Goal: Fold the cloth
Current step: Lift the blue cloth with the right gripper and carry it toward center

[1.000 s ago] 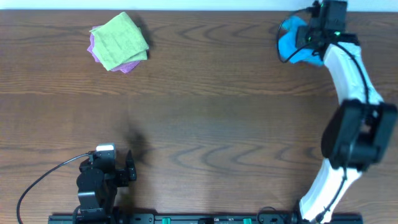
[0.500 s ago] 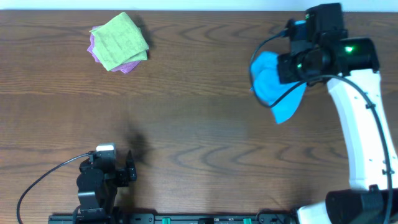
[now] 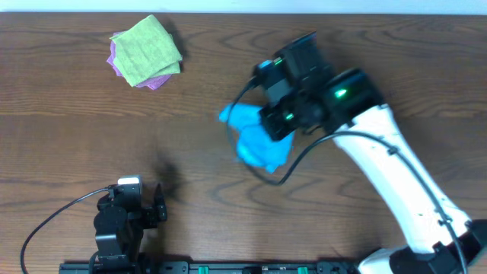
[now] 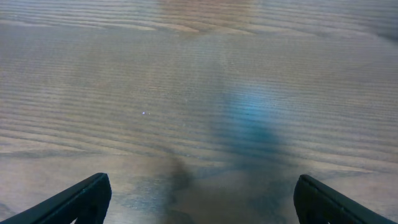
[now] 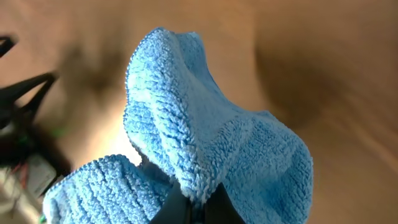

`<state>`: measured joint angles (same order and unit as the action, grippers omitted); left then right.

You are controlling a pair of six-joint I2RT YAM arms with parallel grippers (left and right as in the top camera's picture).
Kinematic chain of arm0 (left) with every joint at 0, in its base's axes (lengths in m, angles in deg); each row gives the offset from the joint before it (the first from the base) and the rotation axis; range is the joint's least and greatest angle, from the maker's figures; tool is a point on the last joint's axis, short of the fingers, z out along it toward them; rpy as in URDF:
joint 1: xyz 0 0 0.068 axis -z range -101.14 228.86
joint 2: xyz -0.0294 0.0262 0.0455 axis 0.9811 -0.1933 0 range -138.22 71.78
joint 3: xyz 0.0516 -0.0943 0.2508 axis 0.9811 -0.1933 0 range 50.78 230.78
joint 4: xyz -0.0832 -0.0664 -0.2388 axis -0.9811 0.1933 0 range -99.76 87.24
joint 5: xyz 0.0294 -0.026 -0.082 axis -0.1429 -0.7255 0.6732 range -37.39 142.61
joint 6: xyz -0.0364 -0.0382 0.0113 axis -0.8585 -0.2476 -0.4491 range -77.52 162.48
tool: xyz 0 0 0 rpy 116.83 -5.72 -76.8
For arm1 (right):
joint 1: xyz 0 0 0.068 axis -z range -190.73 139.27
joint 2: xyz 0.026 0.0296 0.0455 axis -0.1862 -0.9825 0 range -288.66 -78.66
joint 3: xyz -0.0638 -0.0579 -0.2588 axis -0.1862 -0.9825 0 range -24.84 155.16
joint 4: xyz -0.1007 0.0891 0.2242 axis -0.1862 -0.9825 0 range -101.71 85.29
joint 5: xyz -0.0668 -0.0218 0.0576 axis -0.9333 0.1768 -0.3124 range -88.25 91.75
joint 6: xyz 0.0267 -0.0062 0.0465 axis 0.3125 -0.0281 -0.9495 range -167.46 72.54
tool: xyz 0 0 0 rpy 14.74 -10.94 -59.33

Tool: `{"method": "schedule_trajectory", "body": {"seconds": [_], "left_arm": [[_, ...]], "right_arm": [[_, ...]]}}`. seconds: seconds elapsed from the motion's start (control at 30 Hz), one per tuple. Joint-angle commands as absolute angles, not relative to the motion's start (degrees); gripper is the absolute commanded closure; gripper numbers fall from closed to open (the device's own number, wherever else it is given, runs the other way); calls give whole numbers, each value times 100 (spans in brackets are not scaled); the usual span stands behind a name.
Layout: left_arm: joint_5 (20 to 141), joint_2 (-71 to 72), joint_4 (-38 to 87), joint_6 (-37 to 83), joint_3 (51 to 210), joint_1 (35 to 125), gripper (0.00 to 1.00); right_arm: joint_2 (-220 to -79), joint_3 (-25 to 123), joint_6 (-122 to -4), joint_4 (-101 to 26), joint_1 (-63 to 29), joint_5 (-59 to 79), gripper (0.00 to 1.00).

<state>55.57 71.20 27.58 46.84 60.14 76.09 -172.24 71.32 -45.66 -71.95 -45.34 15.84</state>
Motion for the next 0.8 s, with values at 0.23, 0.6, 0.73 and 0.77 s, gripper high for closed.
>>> {"method": "schedule_trajectory", "body": {"seconds": [0.23, 0.6, 0.73, 0.77], "left_arm": [[5517, 7153, 2774, 4719, 5977, 7642, 5], [5520, 7153, 2776, 4717, 5977, 7642, 5], [5520, 7153, 2776, 4717, 5977, 7642, 5], [5520, 7153, 2776, 4717, 5977, 7642, 5]], "right_arm": [[-17117, 5799, -4933, -5971, -5270, 2279, 99], [-17240, 4822, -4907, -3128, -3924, -278, 92], [-17550, 4796, -4911, -1925, -3015, -385, 1], [-17585, 4796, -4914, -1810, -2871, -383, 1]]}}
